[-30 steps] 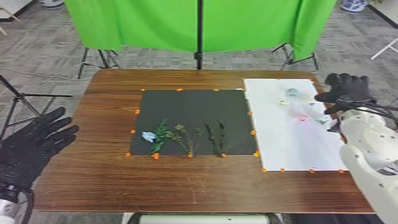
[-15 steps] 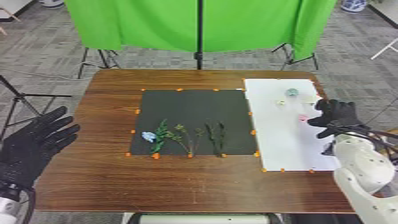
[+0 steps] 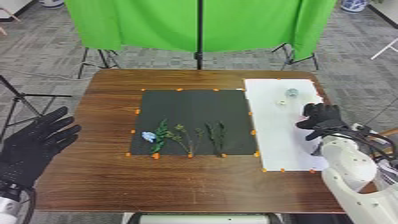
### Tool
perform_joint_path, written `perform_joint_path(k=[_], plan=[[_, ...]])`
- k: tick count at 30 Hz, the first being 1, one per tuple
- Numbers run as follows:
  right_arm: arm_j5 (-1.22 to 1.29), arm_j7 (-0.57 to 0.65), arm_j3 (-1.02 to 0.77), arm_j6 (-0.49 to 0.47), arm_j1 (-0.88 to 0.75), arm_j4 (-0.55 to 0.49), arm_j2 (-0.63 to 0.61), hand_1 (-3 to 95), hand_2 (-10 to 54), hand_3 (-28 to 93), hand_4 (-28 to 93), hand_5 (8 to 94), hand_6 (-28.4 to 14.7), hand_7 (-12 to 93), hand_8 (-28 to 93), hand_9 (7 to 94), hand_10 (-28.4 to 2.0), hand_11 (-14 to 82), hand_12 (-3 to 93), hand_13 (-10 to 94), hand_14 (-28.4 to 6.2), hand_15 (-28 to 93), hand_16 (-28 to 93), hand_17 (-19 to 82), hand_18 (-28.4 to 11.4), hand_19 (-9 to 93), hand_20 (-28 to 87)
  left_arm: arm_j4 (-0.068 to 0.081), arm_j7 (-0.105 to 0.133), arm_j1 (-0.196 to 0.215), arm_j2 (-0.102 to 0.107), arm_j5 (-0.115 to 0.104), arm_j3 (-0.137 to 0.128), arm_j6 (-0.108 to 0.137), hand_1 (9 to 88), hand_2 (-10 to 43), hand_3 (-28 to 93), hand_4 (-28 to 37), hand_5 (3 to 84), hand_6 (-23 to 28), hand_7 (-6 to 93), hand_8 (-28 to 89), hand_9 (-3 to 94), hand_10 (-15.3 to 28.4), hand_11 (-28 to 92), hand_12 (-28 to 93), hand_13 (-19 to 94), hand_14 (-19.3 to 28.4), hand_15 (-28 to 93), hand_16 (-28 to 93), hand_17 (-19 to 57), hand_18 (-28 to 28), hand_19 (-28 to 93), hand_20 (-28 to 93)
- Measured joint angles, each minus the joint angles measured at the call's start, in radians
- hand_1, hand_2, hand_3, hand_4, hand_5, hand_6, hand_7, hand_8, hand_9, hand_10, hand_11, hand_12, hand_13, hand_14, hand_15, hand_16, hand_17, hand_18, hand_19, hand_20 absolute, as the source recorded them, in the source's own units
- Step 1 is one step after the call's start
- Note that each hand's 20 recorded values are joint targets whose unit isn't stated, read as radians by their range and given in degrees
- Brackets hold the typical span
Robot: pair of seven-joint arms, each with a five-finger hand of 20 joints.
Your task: Arrange flowers
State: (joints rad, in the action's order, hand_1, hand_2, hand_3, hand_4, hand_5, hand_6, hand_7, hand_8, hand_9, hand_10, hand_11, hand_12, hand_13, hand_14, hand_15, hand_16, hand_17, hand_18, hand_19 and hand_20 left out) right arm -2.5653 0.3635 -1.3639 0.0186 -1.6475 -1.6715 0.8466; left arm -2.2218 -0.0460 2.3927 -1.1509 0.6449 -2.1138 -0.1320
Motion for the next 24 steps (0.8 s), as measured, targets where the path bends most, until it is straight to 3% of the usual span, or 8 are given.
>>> perform_joint_path(k=[3, 5, 15, 24], plan=[[0.0, -0.007, 0.025, 0.081, 0.014, 0.021, 0.0, 46.5, -7.9, 81, -28, 68.8, 0.9, 52, -15, 84.6, -2.7, 31.5, 41.9, 78, -2.5, 61, 24, 30, -16.3, 76, 40, 0.0, 0.0, 0.0, 0.0, 0.0, 0.001, 0.0, 25.4, 0.3, 72, -23.4, 35.9, 2.5, 21.3, -11, 28.3, 12.1, 25, 14, 23, 14.7, 34, -1, -10.9, 21.0, 44, 6], [-0.002, -0.016, 0.028, 0.123, 0.017, 0.026, 0.003, 46.9, -8.7, 82, -28, 70.2, 0.9, 51, -14, 85.8, -2.6, 30.6, 42.3, 79, -2.4, 60, 25, 31, -16.4, 77, 40, 0.0, 0.0, 0.001, 0.0, 0.0, 0.001, 0.0, 25.4, 0.4, 72, -23.4, 35.9, 2.5, 21.3, -10, 28.3, 12.2, 25, 14, 23, 14.7, 34, -1, -10.9, 21.0, 44, 6], [-0.024, -0.058, 0.04, 0.086, 0.055, -0.001, 0.019, 46.7, -9.5, 84, -28, 72.1, 0.5, 50, -15, 87.8, -2.5, 28.4, 44.2, 81, -2.1, 60, 26, 31, -16.5, 77, 40, -0.006, 0.004, 0.019, -0.007, 0.0, -0.002, 0.002, 25.3, 0.4, 72, -23.4, 35.9, 2.5, 21.1, -10, 28.3, 12.2, 25, 14, 23, 14.7, 34, -1, -10.9, 21.0, 44, 6], [-0.025, -0.154, 0.223, 0.173, 0.268, 0.02, 0.065, 46.6, -9.5, 84, -28, 72.1, 0.7, 50, -14, 88.0, -2.5, 28.2, 44.5, 81, -2.0, 60, 27, 31, -16.3, 77, 40, -0.006, 0.006, 0.015, -0.005, 0.0, 0.006, 0.009, 25.3, 0.4, 72, -23.4, 35.9, 2.6, 21.1, -10, 28.3, 12.2, 25, 14, 23, 14.7, 34, -1, -10.9, 21.0, 44, 6]])
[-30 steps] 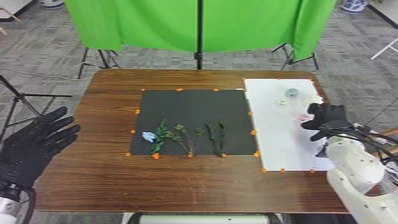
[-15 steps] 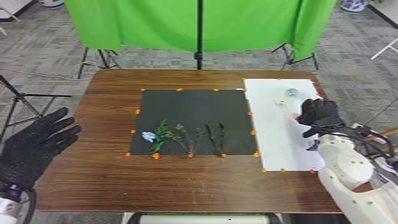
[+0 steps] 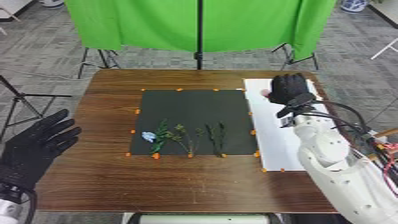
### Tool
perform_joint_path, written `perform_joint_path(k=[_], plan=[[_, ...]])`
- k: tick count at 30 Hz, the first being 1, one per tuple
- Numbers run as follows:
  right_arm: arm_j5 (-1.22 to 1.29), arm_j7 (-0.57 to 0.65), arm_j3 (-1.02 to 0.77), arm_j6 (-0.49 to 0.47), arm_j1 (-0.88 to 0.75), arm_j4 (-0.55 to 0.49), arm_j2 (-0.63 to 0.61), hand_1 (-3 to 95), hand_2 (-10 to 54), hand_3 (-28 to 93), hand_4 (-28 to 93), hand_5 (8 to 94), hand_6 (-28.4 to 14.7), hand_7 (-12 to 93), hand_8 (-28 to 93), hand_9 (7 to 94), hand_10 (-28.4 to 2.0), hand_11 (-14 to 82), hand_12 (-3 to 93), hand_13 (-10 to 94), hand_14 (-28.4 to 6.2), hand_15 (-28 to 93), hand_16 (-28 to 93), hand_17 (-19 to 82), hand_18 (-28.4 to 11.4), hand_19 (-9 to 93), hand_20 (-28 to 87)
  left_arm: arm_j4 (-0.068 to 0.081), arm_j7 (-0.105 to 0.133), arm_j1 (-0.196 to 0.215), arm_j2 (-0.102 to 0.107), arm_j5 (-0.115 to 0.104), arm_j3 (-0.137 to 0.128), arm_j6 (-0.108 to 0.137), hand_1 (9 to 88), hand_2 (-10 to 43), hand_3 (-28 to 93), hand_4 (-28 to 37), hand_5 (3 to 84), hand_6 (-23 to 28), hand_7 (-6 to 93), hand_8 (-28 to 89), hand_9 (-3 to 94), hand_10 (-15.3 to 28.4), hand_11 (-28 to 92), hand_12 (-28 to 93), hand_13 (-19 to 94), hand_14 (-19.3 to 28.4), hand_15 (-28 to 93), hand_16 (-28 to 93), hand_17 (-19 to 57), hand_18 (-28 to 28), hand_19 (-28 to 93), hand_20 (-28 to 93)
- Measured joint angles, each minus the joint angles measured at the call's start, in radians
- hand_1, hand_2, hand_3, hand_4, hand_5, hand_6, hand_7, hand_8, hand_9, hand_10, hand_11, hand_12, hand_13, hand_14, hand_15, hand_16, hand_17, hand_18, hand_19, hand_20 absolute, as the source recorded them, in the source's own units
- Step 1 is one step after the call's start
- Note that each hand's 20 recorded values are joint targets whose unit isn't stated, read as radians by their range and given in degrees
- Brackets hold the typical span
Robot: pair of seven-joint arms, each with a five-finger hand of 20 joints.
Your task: Arrange flowers
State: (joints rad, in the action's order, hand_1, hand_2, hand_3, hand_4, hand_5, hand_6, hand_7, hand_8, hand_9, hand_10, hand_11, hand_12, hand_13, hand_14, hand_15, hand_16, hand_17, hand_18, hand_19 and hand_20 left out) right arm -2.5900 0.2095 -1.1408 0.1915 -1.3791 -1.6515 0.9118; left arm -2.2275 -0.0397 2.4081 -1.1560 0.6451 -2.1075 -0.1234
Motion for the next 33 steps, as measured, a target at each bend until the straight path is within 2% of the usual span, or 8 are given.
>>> perform_joint_path(k=[6, 11, 18, 23, 29, 33], plan=[[-0.031, -0.13, 0.191, 0.007, 0.223, 0.155, 0.117, 46.5, -9.5, 84, -28, 72.2, 0.7, 50, -14, 88.0, -2.5, 28.3, 44.6, 81, -2.0, 60, 27, 31, -16.2, 78, 41, 0.0, 0.001, -0.002, 0.001, 0.0, 0.013, 0.003, 25.3, 0.4, 72, -23.4, 35.9, 2.5, 21.2, -10, 28.3, 12.1, 25, 14, 23, 14.7, 34, -1, -10.9, 21.0, 44, 6], [-0.082, -0.191, 0.307, -0.005, 0.35, 0.258, 0.245, 46.5, -9.5, 84, -28, 72.1, 0.8, 50, -14, 88.0, -2.4, 28.3, 44.5, 81, -1.9, 60, 27, 32, -16.2, 78, 40, 0.006, 0.001, -0.021, 0.006, 0.001, 0.04, 0.002, 25.3, 0.4, 72, -23.3, 35.9, 2.5, 21.2, -10, 28.3, 12.2, 25, 14, 23, 14.7, 34, -1, -10.9, 21.0, 44, 6], [-0.167, -0.248, 0.36, -0.028, 0.397, 0.277, 0.388, 46.2, -9.5, 84, -28, 72.0, 0.9, 50, -14, 87.9, -2.4, 28.5, 44.3, 81, -1.8, 60, 27, 32, -16.1, 77, 40, 0.024, 0.0, -0.071, 0.017, 0.005, 0.089, 0.001, 25.2, 0.2, 72, -23.4, 35.9, 2.5, 21.1, -10, 28.3, 12.2, 25, 14, 23, 14.6, 34, -1, -10.9, 21.0, 44, 6], [-0.211, -0.257, 0.411, -0.028, 0.406, 0.329, 0.448, 46.2, -9.5, 84, -28, 72.0, 0.9, 50, -14, 87.8, -2.4, 28.8, 44.2, 81, -1.8, 60, 27, 31, -16.2, 78, 41, 0.027, -0.001, -0.085, 0.02, 0.006, 0.097, -0.001, 25.2, 0.2, 72, -23.4, 36.0, 2.6, 21.0, -10, 28.3, 12.1, 25, 14, 23, 14.7, 34, -1, -10.9, 21.0, 44, 6], [-0.285, -0.249, 0.471, -0.026, 0.407, 0.381, 0.475, 46.3, -9.5, 83, -28, 71.7, 1.2, 51, -14, 87.5, -2.2, 28.9, 44.3, 80, -1.7, 60, 27, 31, -16.1, 78, 41, 0.042, -0.008, -0.107, 0.033, 0.006, 0.109, -0.012, 25.3, 0.3, 72, -23.5, 36.0, 2.5, 21.2, -10, 28.3, 12.1, 25, 14, 23, 14.7, 34, -1, -10.9, 21.0, 44, 6], [-0.352, -0.252, 0.464, -0.023, 0.408, 0.449, 0.511, 46.3, -9.5, 83, -28, 71.6, 1.3, 51, -15, 87.5, -2.2, 28.9, 44.4, 80, -1.7, 60, 27, 31, -16.1, 78, 41, 0.045, -0.009, -0.118, 0.04, 0.006, 0.112, -0.016, 25.3, 0.2, 72, -23.4, 36.0, 2.5, 21.2, -10, 28.3, 12.2, 25, 14, 23, 14.7, 34, -1, -10.9, 21.0, 44, 6]])
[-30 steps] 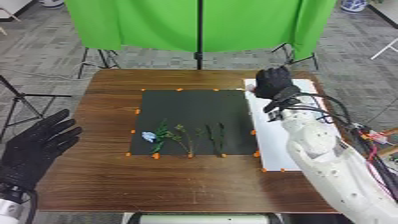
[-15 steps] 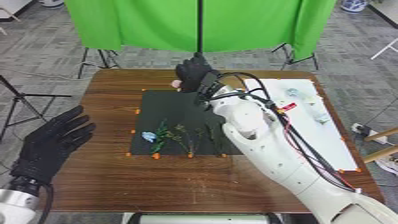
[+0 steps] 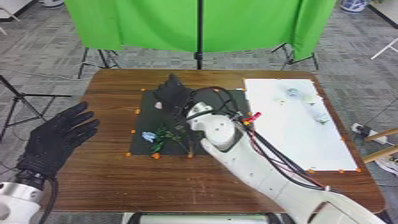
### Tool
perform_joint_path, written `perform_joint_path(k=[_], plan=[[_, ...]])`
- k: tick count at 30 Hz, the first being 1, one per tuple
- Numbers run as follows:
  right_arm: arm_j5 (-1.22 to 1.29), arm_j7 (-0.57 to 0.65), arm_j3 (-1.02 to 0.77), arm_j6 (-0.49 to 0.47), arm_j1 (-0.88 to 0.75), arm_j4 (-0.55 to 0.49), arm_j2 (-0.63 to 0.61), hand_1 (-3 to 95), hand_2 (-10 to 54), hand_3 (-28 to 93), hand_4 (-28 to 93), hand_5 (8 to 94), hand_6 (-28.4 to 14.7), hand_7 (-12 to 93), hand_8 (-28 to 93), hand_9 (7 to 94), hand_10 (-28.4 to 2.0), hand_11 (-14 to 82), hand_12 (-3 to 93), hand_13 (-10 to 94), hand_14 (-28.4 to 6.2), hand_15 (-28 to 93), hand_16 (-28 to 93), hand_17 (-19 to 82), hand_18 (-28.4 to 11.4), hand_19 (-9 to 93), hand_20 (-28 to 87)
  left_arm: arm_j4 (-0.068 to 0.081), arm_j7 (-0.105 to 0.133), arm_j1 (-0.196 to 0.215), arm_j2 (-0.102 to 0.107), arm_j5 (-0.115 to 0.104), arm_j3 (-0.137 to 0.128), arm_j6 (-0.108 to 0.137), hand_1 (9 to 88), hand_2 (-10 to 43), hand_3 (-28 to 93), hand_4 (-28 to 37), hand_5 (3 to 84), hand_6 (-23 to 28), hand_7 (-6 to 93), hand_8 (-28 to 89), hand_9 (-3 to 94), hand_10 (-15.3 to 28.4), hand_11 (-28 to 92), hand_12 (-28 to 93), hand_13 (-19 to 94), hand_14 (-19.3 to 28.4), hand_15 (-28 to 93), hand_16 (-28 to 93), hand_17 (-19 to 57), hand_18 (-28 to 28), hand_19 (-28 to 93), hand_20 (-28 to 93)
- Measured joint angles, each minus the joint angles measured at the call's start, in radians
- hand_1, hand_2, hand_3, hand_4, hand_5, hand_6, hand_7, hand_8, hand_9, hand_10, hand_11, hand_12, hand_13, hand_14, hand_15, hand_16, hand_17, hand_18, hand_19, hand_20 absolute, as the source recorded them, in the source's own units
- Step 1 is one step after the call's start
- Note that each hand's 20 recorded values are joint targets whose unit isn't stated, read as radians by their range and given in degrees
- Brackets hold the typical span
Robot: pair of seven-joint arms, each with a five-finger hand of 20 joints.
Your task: Arrange flowers
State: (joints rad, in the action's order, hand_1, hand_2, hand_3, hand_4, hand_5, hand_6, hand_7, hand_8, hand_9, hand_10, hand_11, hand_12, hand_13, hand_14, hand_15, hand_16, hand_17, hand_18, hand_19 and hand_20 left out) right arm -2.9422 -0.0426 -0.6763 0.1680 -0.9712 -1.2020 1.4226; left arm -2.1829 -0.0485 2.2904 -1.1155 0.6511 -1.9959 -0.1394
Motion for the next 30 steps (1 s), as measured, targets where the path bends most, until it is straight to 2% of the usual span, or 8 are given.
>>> perform_joint_path(k=[7, 11, 21, 26, 28, 30], plan=[[0.007, 0.012, -0.025, 0.007, 0.0, 0.065, 0.052, 44.6, -9.5, 82, -28, 68.8, 1.6, 52, -14, 85.5, -2.1, 28.6, 45.3, 79, -1.5, 61, 28, 31, -15.9, 77, 41, 0.005, -0.001, -0.012, 0.012, 0.0, 0.007, -0.004, 25.3, 0.2, 72, -23.4, 36.0, 2.5, 21.3, -11, 28.3, 12.2, 25, 14, 23, 14.8, 34, -1, -10.9, 21.0, 44, 6], [0.008, 0.034, -0.023, 0.01, 0.0, 0.068, 0.063, 39.7, -9.5, 80, -28, 65.2, 1.2, 53, -14, 81.5, -2.9, 32.8, 42.0, 76, -1.7, 63, 27, 29, -16.0, 77, 41, 0.006, -0.003, -0.017, 0.014, 0.0, 0.007, -0.008, 25.3, 0.2, 72, -23.4, 35.9, 2.5, 21.2, -10, 28.3, 12.2, 25, 14, 23, 14.8, 34, -1, -10.9, 21.0, 44, 6], [0.009, 0.099, -0.004, -0.014, 0.002, 0.045, 0.065, 34.9, -9.5, 82, -28, 64.3, 1.4, 50, -13, 78.6, -4.2, 38.5, 36.7, 75, -1.8, 63, 26, 28, -16.3, 76, 42, 0.008, -0.008, -0.02, 0.014, 0.001, 0.006, -0.012, 25.3, 0.3, 72, -23.4, 36.0, 2.5, 21.2, -10, 28.3, 12.2, 25, 14, 23, 14.7, 34, -1, -10.9, 21.0, 44, 6], [0.034, 0.122, 0.02, -0.058, 0.001, -0.074, 0.018, 29.7, -8.6, 85, -28, 62.9, 1.9, 45, -13, 74.6, -6.0, 43.5, 29.9, 72, -2.5, 64, 26, 26, -16.6, 75, 42, 0.004, -0.006, -0.007, -0.001, 0.001, -0.006, -0.013, 25.3, 0.4, 72, -23.4, 35.9, 2.5, 21.1, -10, 28.3, 12.2, 25, 14, 23, 14.7, 34, -1, -10.9, 21.0, 44, 6], [0.103, 0.136, 0.008, -0.113, -0.005, -0.167, -0.019, 25.7, -5.9, 89, -28, 57.1, 1.3, 41, -23, 64.5, -8.1, 44.7, 26.3, 63, -4.5, 66, 24, 23, -16.6, 72, 42, 0.001, -0.006, 0.002, -0.013, 0.002, -0.012, -0.013, 25.3, 0.3, 72, -23.3, 36.0, 2.5, 21.1, -10, 28.3, 12.2, 25, 14, 23, 14.6, 34, -1, -10.9, 21.0, 44, 6], [0.204, 0.142, -0.038, -0.175, -0.024, -0.262, -0.054, 24.0, -5.7, 89, -28, 51.1, 0.2, 37, -23, 57.1, -9.1, 43.9, 23.2, 56, -5.2, 65, 19, 20, -16.9, 70, 40, -0.001, -0.005, 0.011, -0.026, 0.002, -0.016, -0.013, 25.3, 0.4, 72, -23.4, 36.0, 2.5, 21.1, -10, 28.4, 12.2, 25, 14, 23, 14.7, 34, -1, -10.9, 21.0, 44, 6]])
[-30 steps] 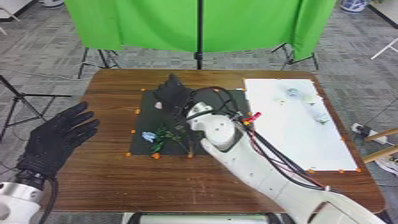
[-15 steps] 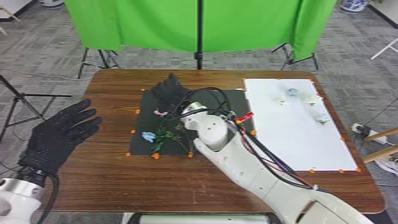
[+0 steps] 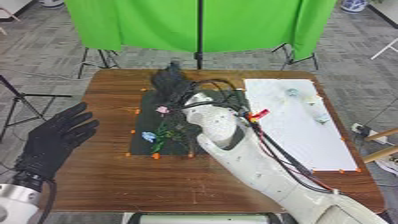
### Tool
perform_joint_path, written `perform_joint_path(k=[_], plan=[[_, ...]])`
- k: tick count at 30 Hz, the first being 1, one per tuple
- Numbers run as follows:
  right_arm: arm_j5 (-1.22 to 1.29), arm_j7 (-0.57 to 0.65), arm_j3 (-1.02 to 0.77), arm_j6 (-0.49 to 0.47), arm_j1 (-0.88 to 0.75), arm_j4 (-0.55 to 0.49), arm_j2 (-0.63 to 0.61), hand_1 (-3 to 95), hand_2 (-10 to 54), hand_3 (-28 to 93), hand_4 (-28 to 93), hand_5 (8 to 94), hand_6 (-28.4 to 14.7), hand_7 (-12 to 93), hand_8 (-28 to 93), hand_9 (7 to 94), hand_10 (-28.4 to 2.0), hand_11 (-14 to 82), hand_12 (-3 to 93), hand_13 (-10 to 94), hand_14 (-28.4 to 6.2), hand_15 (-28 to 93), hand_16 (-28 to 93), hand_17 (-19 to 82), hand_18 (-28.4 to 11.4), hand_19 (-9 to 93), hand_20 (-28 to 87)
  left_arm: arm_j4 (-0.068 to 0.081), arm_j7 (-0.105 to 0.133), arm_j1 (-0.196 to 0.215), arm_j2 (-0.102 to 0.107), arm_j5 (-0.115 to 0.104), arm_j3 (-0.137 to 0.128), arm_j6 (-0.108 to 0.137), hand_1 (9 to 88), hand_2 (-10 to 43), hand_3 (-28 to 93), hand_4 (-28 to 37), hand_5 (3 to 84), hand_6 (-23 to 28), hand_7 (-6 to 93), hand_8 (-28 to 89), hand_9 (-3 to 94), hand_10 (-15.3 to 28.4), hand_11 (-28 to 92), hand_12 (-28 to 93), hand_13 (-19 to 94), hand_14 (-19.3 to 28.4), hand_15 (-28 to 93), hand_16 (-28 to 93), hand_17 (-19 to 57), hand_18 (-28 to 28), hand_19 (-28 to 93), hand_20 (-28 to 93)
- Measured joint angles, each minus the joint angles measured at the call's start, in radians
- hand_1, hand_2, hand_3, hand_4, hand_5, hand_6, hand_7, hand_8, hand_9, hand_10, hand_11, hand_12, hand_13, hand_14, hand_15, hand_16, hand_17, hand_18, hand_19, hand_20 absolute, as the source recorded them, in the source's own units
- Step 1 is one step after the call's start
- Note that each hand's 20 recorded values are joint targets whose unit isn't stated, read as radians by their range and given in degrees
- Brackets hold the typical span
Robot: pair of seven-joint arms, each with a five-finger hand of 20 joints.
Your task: Arrange flowers
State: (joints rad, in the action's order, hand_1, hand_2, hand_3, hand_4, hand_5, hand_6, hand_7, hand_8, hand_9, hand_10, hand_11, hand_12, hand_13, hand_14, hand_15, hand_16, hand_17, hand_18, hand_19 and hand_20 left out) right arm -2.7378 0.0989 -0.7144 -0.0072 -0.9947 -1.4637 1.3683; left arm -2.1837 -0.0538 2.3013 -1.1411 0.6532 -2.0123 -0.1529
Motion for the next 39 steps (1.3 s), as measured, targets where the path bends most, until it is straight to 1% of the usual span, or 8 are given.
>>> perform_joint_path(k=[4, 9, 13, 18, 26, 33, 36, 39], plan=[[0.119, 0.008, -0.154, -0.082, -0.051, -0.122, -0.073, 22.3, -6.6, 90, -28, 40.8, -2.3, 33, -22, 44.2, -10.5, 39.0, 20.8, 45, -6.7, 58, 15, 18, -17.3, 67, 38, -0.007, 0.001, 0.021, -0.018, 0.001, -0.01, 0.002, 25.4, 0.4, 72, -23.3, 36.0, 2.5, 21.1, -10, 28.4, 12.2, 25, 14, 23, 14.7, 34, -1, -10.9, 21.0, 44, 6], [0.085, 0.114, -0.252, -0.084, -0.077, -0.116, -0.229, 21.5, -7.9, 90, -28, 32.1, -4.4, 28, -19, 35.2, -12.0, 32.2, 19.7, 38, -8.2, 49, 13, 16, -17.3, 65, 35, -0.015, 0.007, 0.044, -0.029, 0.001, -0.023, 0.003, 25.4, 0.4, 72, -23.4, 36.0, 2.5, 21.3, -10, 28.3, 12.2, 25, 14, 23, 14.8, 34, -1, -10.9, 21.0, 44, 6], [0.089, 0.218, -0.354, -0.122, -0.147, -0.115, -0.362, 20.8, -7.7, 89, -28, 25.3, -5.9, 18, -13, 29.8, -12.5, 22.1, 19.6, 34, -10.2, 38, 13, 15, -17.2, 62, 29, -0.015, 0.009, 0.046, -0.031, 0.002, -0.024, 0.003, 25.4, 0.4, 72, -23.4, 36.0, 2.5, 21.2, -11, 28.4, 12.2, 25, 14, 23, 14.8, 34, -1, -10.9, 21.0, 44, 6], [0.125, 0.243, -0.549, -0.226, -0.317, -0.173, -0.49, 20.8, -7.8, 88, -28, 25.0, -6.1, 17, -12, 28.9, -12.6, 18.0, 19.9, 34, -10.1, 33, 14, 15, -16.8, 60, 27, -0.015, 0.009, 0.042, -0.03, 0.002, -0.023, 0.003, 25.3, 0.3, 72, -23.3, 36.0, 2.5, 21.3, -10, 28.3, 12.2, 25, 14, 23, 14.7, 34, -1, -10.9, 21.0, 44, 6], [0.172, 0.309, -0.732, -0.198, -0.555, -0.213, -0.56, 22.9, -9.5, 89, -28, 35.5, -3.6, 25, -17, 41.6, -9.1, 29.5, 19.5, 45, -7.2, 38, 15, 17, -17.0, 62, 27, -0.015, 0.007, 0.041, -0.03, 0.002, -0.023, 0.004, 25.3, 0.4, 72, -23.4, 36.0, 2.5, 21.2, -10, 28.4, 12.2, 25, 14, 23, 14.8, 34, -1, -10.9, 21.0, 44, 6], [0.173, 0.331, -0.739, -0.185, -0.658, -0.21, -0.564, 24.7, -9.5, 89, -28, 37.4, -3.3, 26, -18, 41.9, -9.1, 30.0, 18.7, 50, -6.1, 41, 16, 18, -16.9, 63, 28, -0.016, 0.006, 0.042, -0.03, 0.002, -0.023, 0.005, 25.4, 0.4, 72, -23.5, 36.0, 2.5, 21.2, -10, 28.4, 12.2, 25, 14, 23, 14.8, 34, -1, -10.9, 21.0, 44, 6], [0.175, 0.331, -0.736, -0.183, -0.672, -0.201, -0.563, 31.1, -9.5, 89, -28, 44.4, -0.8, 29, -20, 58.5, -7.7, 38.3, 19.3, 62, -3.6, 45, 16, 22, -15.9, 68, 30, -0.016, 0.005, 0.041, -0.03, 0.002, -0.023, 0.005, 25.3, 0.4, 72, -23.4, 36.0, 2.5, 21.2, -10, 28.4, 12.2, 25, 14, 23, 14.8, 34, -1, -10.9, 21.0, 44, 6], [0.175, 0.331, -0.718, -0.134, -0.67, -0.178, -0.565, 43.3, -8.0, 81, -28, 58.6, 1.8, 42, -18, 79.6, -3.6, 21.5, 37.0, 75, -1.2, 45, 28, 28, -15.2, 73, 34, -0.016, 0.003, 0.041, -0.03, 0.002, -0.023, 0.005, 25.4, 0.4, 72, -23.4, 36.0, 2.5, 21.2, -10, 28.4, 12.2, 25, 14, 23, 14.8, 34, -1, -10.9, 21.0, 44, 6]])
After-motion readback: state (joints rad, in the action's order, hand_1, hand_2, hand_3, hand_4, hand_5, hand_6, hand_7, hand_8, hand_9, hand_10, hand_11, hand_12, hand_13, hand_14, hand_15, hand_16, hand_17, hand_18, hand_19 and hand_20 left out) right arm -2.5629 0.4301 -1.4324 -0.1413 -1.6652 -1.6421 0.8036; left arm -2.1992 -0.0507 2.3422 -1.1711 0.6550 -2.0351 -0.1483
